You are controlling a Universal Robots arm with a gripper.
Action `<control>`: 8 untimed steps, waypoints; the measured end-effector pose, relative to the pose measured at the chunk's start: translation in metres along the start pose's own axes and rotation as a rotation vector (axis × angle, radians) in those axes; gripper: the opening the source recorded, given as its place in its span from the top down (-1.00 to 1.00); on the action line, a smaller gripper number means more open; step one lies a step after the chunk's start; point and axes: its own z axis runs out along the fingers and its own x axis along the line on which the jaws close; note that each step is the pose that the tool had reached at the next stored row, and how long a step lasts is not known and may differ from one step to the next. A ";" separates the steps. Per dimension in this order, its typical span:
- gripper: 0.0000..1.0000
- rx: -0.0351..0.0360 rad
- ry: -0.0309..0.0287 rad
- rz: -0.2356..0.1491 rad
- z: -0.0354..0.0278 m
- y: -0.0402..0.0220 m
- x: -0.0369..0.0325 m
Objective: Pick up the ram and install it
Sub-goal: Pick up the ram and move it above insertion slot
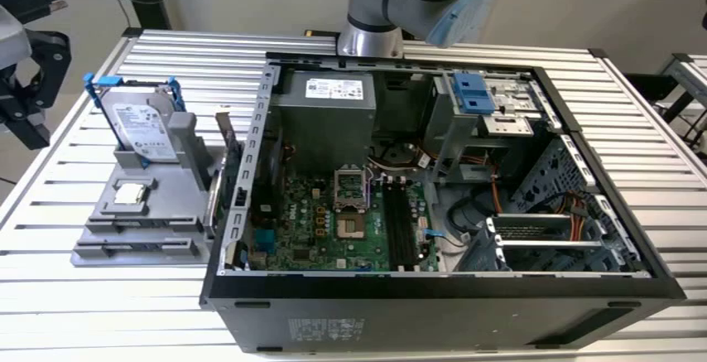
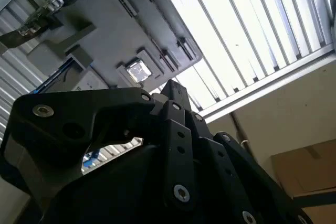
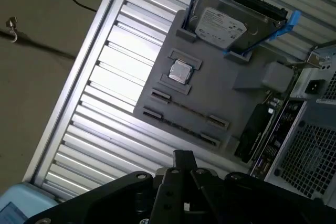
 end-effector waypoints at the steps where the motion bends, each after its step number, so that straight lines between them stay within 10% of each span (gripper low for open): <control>1: 1.00 -0.0003 0.0009 -0.017 0.0000 0.0000 0.0000; 8: 1.00 -0.0027 0.0070 -0.145 0.0000 0.0000 0.0000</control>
